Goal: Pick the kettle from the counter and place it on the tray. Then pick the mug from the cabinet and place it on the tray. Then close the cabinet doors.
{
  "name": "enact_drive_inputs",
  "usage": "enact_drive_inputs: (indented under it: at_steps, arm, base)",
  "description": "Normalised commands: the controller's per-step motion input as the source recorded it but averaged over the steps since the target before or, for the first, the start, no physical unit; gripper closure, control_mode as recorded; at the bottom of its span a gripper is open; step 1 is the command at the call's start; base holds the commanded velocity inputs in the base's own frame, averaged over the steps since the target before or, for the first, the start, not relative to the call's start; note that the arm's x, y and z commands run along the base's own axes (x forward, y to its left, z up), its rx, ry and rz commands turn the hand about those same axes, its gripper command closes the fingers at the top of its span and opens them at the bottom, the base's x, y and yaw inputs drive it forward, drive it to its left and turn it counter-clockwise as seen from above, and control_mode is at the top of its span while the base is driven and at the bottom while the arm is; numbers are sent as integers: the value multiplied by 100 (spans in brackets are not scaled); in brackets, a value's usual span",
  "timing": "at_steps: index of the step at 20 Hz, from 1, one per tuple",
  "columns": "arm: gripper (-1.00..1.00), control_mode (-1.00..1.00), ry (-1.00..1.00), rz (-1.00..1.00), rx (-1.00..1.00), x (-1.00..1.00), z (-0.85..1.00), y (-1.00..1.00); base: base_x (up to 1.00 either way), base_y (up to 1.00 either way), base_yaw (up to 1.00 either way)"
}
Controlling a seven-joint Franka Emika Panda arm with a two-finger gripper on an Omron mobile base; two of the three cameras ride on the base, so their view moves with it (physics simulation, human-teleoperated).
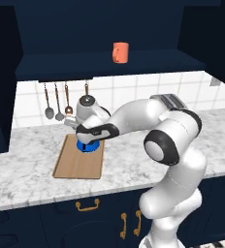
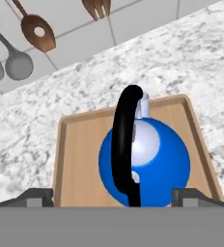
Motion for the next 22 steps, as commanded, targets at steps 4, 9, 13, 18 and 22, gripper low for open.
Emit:
enact_drive_inputs:
  at_steps: [4,9,13,18,22]
  arm:
    - [-100,-100,0,-1,0,-58,34,-15]
    - [-100,-100,0,-2,-2,-56,51,-26]
    - [-100,-100,-3,-3,-16,-53,54,-32]
    - [-100,-100,-8,0,-17,-51,59,-38]
    - [-100,-100,0,0,-18,-40,69,-34]
  base:
    - [0,0,0]
    - [0,0,0]
    - [0,0,0]
    - [0,0,0]
    - [0,0,0]
